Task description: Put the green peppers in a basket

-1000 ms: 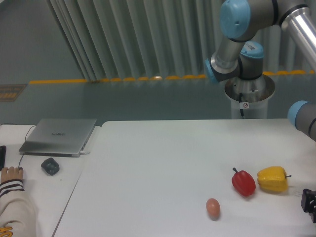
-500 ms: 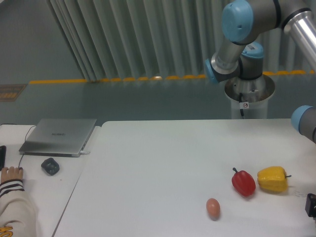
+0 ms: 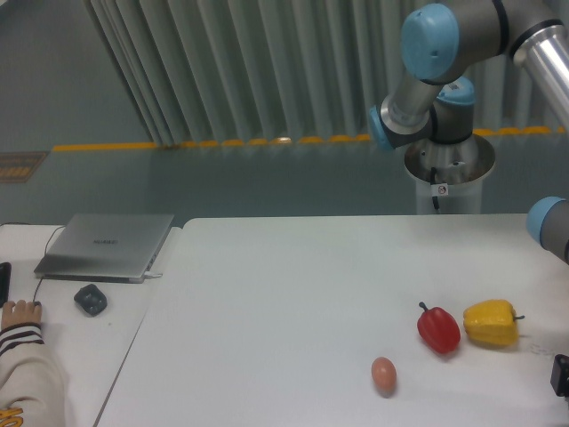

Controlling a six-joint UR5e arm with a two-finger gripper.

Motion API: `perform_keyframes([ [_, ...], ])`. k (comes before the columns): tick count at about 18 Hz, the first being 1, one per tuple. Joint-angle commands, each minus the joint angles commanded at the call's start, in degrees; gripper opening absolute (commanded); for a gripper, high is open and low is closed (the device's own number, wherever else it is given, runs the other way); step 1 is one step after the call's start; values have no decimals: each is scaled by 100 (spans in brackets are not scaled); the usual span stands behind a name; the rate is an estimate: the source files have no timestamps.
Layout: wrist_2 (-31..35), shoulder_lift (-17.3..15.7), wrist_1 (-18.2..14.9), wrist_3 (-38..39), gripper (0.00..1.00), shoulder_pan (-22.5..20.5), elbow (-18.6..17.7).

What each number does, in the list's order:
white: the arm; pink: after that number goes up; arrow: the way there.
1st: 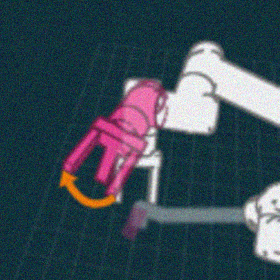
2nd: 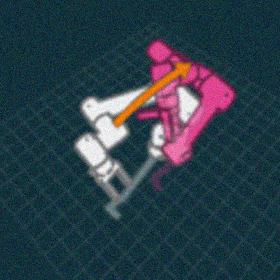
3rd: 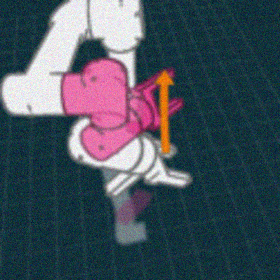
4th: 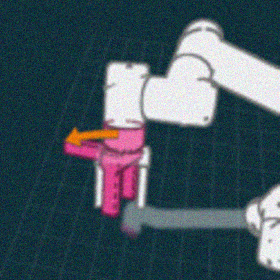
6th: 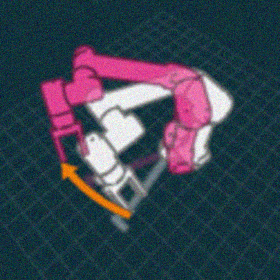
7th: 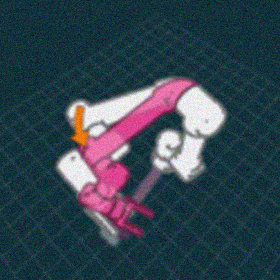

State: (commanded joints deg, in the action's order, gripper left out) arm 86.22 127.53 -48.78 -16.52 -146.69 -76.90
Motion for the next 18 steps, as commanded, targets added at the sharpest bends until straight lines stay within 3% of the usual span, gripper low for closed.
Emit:
perform_keyframes([
  [3, -61, -9, 44, -53, 92, 61, 0],
  [7, -228, -26, 88, -53, 67, 132, 0],
  [11, -281, -53, 88, -53, 55, 141, -9],
  [16, -483, -360, 79, -97, 55, 176, -210],
  [18, -519, -614, 70, -219, 55, 202, -456],
])
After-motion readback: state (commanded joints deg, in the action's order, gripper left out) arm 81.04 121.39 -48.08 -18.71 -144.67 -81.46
